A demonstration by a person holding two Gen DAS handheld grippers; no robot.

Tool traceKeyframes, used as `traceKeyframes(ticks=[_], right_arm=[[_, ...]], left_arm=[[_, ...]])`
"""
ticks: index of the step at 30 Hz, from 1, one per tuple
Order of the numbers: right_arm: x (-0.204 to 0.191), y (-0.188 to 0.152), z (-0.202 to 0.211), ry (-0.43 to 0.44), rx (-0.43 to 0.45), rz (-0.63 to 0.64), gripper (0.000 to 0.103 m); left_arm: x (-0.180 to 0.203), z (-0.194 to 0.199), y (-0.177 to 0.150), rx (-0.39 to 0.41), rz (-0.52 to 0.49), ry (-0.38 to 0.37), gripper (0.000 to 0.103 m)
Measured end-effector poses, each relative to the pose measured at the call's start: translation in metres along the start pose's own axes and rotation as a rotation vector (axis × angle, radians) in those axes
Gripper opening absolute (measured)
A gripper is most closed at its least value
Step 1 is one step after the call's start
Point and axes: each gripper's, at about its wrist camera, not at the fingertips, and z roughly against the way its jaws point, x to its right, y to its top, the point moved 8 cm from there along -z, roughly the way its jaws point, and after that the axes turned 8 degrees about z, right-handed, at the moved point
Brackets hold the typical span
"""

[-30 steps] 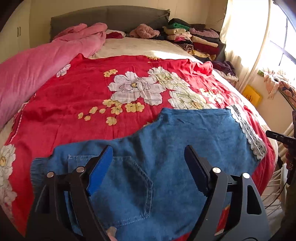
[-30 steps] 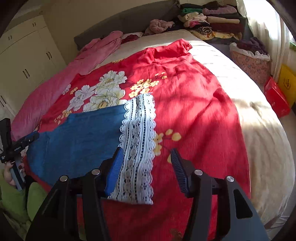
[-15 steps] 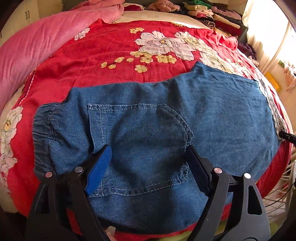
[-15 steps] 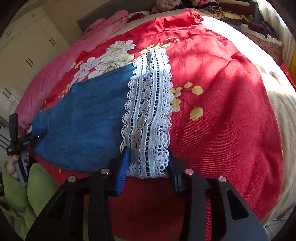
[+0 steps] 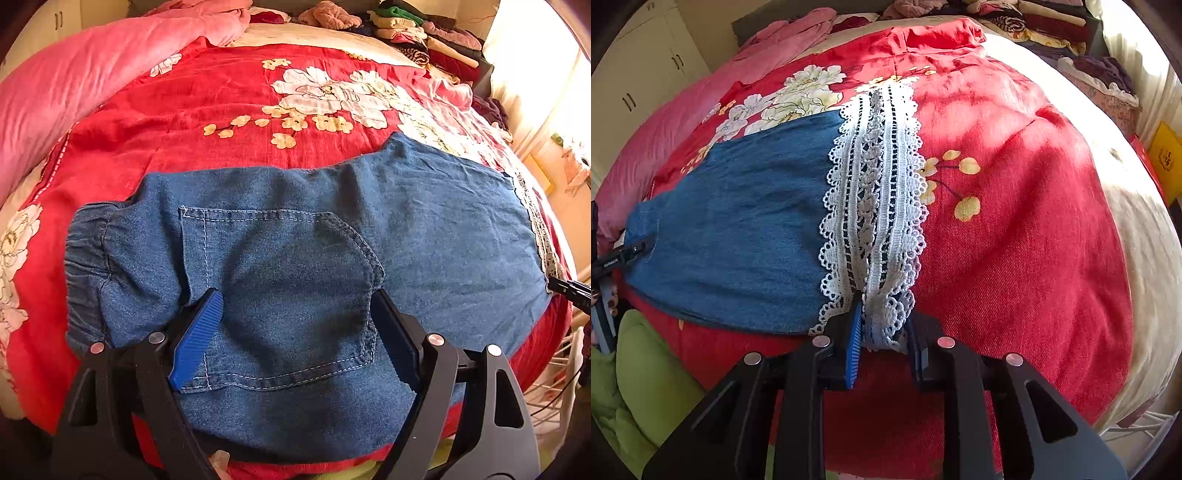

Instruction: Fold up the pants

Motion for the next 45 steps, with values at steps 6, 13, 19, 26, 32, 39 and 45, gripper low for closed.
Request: traceKeyframes(ticks=[6, 13, 19, 26, 32, 39, 45], right_arm=[[0.007, 0.007, 0.021, -0.011, 0.043, -0.039, 0.039], [-0.005, 0.035, 0.057, -0.049, 0.207, 0.01, 0.056], [-0.061, 0.058, 0.039, 0.008, 0.226, 0.149, 0.061], [-0.114, 0.067, -0.002, 0.066, 0.196, 0.251, 0.062], [-0.104, 0.058, -0.04, -0.001, 0.078, 0.214, 0.071], [-0.094, 0.056, -0.037, 0.061, 0.103, 0.14, 0.071], [-0.091, 0.059, -0.009, 0.08, 0.181, 0.113, 0.071]], left_arm=[[0.0, 0.006, 0.001, 0.015, 0.004, -0.017, 0.075], [0.008, 0.029, 0.008, 0.08, 0.0, -0.054, 0.08], [0.046, 0.036, 0.016, 0.111, -0.083, -0.079, 0.088], [0.098, 0.015, 0.031, 0.107, -0.2, -0.105, 0.093], [0.081, -0.036, 0.029, 0.018, -0.214, 0.05, 0.093], [0.065, -0.039, 0.025, 0.024, -0.152, -0.007, 0.094], [0.079, -0.007, 0.019, 0.071, -0.165, -0.062, 0.094]])
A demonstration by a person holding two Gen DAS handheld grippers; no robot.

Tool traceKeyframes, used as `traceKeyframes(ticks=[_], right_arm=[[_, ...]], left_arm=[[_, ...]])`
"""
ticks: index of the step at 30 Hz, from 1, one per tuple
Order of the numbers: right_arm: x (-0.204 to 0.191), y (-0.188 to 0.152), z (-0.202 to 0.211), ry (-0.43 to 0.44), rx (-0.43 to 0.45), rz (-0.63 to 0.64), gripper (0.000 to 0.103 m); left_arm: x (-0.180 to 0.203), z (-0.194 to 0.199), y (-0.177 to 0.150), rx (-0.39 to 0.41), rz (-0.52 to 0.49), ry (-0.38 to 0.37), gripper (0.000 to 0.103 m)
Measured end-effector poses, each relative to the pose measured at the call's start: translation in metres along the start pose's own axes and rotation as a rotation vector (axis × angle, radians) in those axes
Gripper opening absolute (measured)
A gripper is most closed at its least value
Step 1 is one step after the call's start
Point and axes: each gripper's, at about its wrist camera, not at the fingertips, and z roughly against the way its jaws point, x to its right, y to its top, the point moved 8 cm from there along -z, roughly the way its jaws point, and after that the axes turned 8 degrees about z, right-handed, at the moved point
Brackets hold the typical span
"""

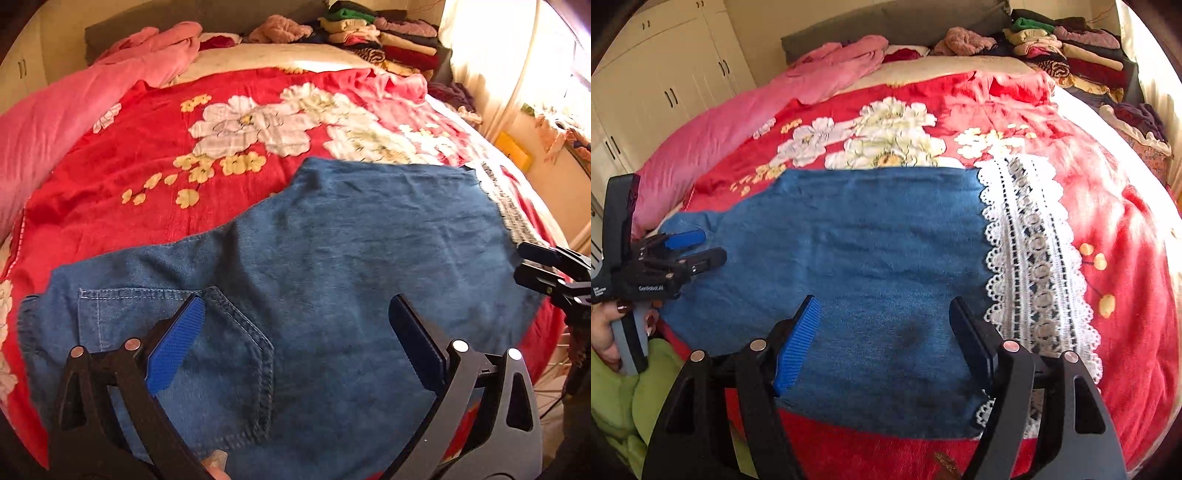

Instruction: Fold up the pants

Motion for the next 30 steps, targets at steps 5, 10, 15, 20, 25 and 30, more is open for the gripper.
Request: traceKeyframes(ticks=[5, 10, 15, 20, 25, 30], right_arm=[[0.011, 0.003, 0.022, -0.025, 0.037, -0.015, 0.071], [0.028, 0.004, 0.044, -0.059, 0.075, -0.04, 0.071], [0.048, 0.002, 0.06, -0.089, 0.098, -0.074, 0.071], [0.065, -0.005, 0.073, -0.124, 0.109, -0.099, 0.071], [0.078, -0.011, 0.083, -0.145, 0.12, -0.126, 0.071], [0.085, -0.016, 0.086, -0.144, 0.126, -0.142, 0.071]], left_arm=[[0.014, 0.017, 0.01, 0.027, -0.013, -0.028, 0.094], [0.033, 0.028, 0.019, 0.047, -0.056, -0.039, 0.094], [0.052, 0.031, 0.03, 0.054, -0.083, -0.063, 0.094], [0.073, 0.028, 0.04, 0.047, -0.115, -0.079, 0.094], [0.094, 0.026, 0.051, 0.047, -0.153, -0.085, 0.094], [0.113, 0.02, 0.061, 0.041, -0.181, -0.09, 0.094]])
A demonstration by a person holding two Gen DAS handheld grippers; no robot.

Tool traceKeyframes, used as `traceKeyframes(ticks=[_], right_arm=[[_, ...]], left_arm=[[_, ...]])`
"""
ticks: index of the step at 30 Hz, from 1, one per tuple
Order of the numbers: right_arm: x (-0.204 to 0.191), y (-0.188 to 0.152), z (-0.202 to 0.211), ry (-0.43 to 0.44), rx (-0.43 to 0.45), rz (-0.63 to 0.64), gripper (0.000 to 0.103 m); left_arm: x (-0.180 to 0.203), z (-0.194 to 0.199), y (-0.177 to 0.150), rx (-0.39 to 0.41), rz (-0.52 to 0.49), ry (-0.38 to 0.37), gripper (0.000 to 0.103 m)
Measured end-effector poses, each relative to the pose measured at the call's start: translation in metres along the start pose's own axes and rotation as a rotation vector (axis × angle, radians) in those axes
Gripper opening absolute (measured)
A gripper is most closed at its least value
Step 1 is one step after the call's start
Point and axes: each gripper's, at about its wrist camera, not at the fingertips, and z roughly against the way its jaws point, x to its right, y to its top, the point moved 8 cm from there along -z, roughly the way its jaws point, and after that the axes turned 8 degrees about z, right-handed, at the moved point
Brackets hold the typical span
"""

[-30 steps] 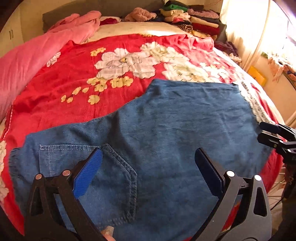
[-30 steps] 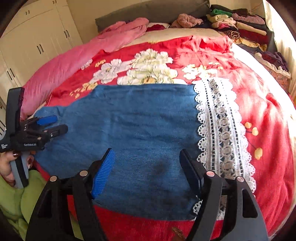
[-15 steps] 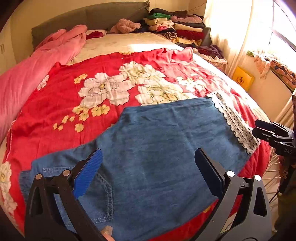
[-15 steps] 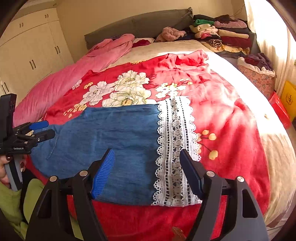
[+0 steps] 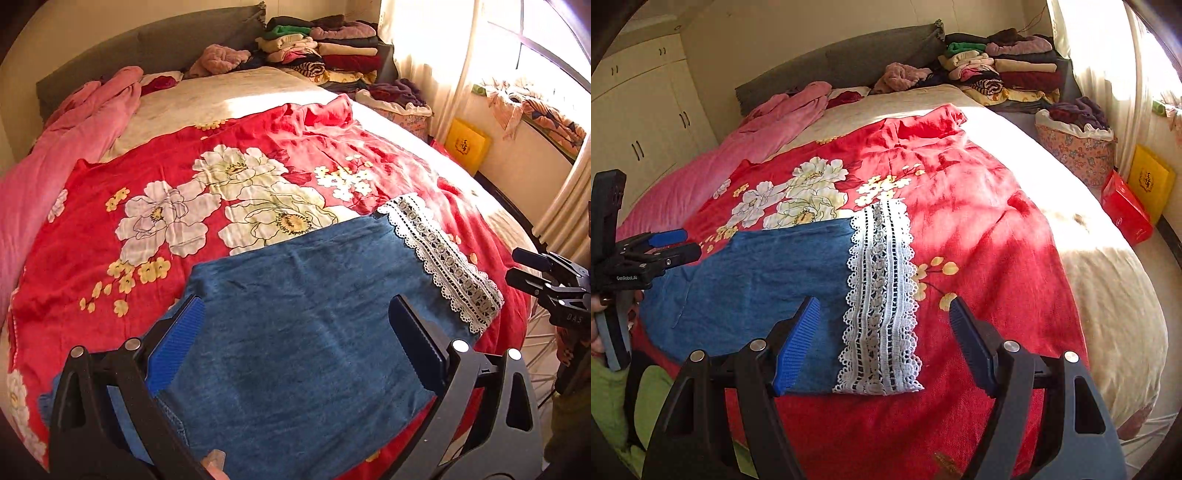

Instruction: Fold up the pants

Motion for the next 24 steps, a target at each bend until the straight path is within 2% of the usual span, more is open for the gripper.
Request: traceKeyframes(ticks=[8, 15, 24], right_arm=[[-0.005, -0.012, -0.012, 0.033, -0.035, -0.005, 0.071], [-0.011, -0.029, -0.035, 0.062, -0.099, -0.014, 0.072], [-0.011, -0.038, -0.057, 0.085, -0.133, -0.043, 0.072]], left_arm=[[0.04, -0.023, 0.023, 0.01, -0.078, -0.045, 0.094], [0.056, -0.072, 0.028, -0.073, -0.121, -0.078, 0.094], [0.066, -0.12, 0.035, -0.123, -0.18, -0.096, 0.094]])
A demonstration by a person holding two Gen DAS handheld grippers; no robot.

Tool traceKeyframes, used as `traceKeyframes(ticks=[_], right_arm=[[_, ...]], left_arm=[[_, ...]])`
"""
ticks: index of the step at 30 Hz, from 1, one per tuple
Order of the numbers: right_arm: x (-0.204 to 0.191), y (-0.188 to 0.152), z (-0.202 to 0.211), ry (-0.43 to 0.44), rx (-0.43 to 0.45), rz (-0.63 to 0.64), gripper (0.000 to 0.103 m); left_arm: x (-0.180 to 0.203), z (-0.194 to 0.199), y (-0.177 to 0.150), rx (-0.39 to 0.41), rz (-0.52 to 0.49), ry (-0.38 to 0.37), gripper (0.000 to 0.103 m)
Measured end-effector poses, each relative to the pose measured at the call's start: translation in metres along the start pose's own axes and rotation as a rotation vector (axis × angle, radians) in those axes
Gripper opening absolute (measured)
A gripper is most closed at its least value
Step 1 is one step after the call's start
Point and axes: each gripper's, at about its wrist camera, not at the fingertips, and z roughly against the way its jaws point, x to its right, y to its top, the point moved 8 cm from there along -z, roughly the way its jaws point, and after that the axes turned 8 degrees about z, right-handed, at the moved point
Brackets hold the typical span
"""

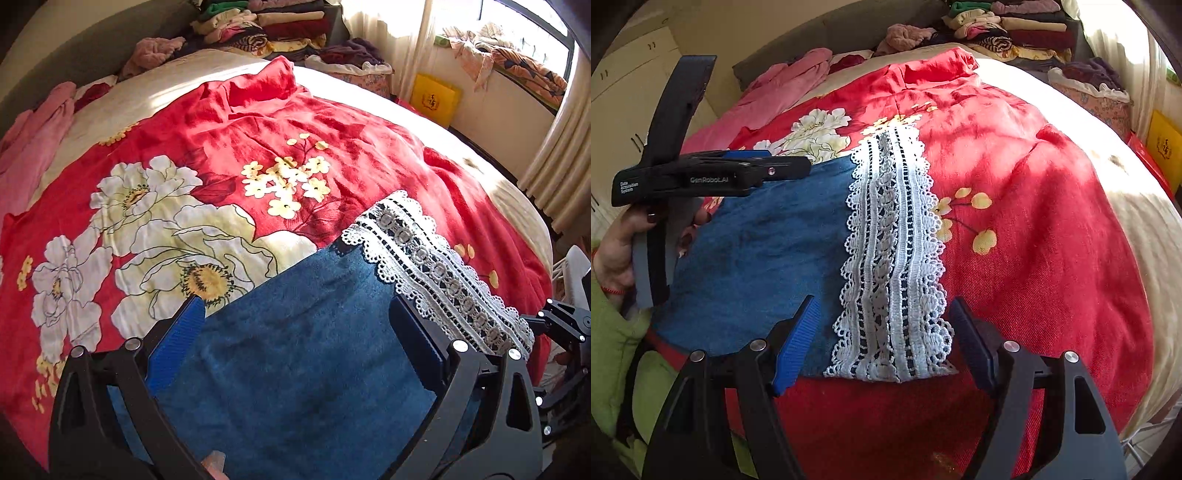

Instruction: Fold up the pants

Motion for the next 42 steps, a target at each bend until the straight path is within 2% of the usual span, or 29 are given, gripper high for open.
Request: traceKeyframes(ticks=[7, 10, 11, 12, 13, 14, 15, 16, 18, 21, 25, 30, 35, 42], right_arm=[[-0.001, 0.004, -0.005, 0.043, 0.031, -0.023, 0.073], [-0.001, 0.006, -0.008, 0.058, 0.041, -0.035, 0.07], [-0.001, 0.007, -0.009, 0.054, 0.042, -0.033, 0.067], [-0.001, 0.008, -0.01, 0.049, 0.044, -0.03, 0.06], [-0.002, 0.009, -0.011, 0.05, 0.045, -0.023, 0.052], [-0.003, 0.01, -0.011, 0.054, 0.045, -0.021, 0.047], [-0.004, 0.01, -0.012, 0.06, 0.045, -0.023, 0.038], [-0.005, 0.011, -0.013, 0.063, 0.044, -0.023, 0.032], [-0.007, 0.012, -0.013, 0.071, 0.045, -0.021, 0.025], [-0.013, 0.018, -0.008, 0.089, 0.057, -0.01, 0.02], [-0.031, 0.033, 0.006, 0.108, 0.093, 0.036, 0.018], [-0.064, 0.052, 0.019, 0.133, 0.123, 0.117, 0.018], [-0.109, 0.066, 0.022, 0.171, 0.131, 0.212, 0.018], [-0.175, 0.059, -0.012, 0.221, 0.049, 0.335, 0.018]], left_arm=[[0.008, -0.037, 0.005, -0.023, -0.026, -0.038, 0.092], [0.011, -0.05, 0.002, -0.057, 0.0, -0.088, 0.083], [0.013, -0.051, 0.001, -0.065, 0.013, -0.11, 0.076], [0.016, -0.05, 0.0, -0.066, 0.014, -0.133, 0.063], [0.019, -0.048, -0.001, -0.066, 0.01, -0.148, 0.056], [0.025, -0.044, -0.002, -0.062, 0.001, -0.165, 0.043], [0.028, -0.042, -0.003, -0.058, -0.01, -0.163, 0.034], [0.032, -0.04, -0.004, -0.051, -0.029, -0.146, 0.031], [0.038, -0.036, -0.005, -0.027, -0.067, -0.105, 0.017], [0.033, -0.033, -0.005, -0.006, -0.063, -0.091, 0.01], [0.022, -0.023, -0.004, 0.019, 0.002, -0.149, 0.005], [0.007, 0.014, -0.004, 0.095, 0.071, -0.202, 0.004], [-0.026, 0.037, -0.012, 0.115, 0.128, -0.178, 0.004], [-0.095, 0.051, -0.05, 0.072, 0.285, -0.097, 0.01]])
